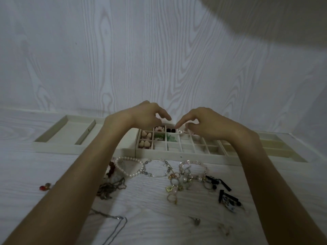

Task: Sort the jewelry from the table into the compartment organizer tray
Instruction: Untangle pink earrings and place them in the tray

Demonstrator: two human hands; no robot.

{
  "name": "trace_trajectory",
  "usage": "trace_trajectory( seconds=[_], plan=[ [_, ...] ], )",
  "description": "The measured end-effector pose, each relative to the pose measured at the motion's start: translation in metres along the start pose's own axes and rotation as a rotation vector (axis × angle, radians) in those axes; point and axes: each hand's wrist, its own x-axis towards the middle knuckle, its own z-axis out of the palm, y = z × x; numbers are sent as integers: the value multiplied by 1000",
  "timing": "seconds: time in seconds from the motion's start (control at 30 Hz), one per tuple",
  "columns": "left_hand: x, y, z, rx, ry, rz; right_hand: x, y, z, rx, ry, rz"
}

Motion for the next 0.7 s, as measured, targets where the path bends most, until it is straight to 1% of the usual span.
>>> trace_trajectory(
  seconds=[0.03,0.17,0.33,0.47,0.6,0.7],
  plan=[
    [-9,3,-5,-20,41,0,-7,-2,-4,13,-3,-18],
    [-44,15,-7,-17,68,1,-32,-7,-13,-15,-52,-32],
    [-87,27,18,-103,182,-17,-73,-8,-5,7,-51,-37],
    [-96,25,49,-130,237,-57,-92,-3,21,84,28,-56],
    [-97,25,73,-273,280,-22,-90,6,53,175,125,-107],
    [-97,26,80,-358,265,16,-87,8,68,119,163,-160]
  ],
)
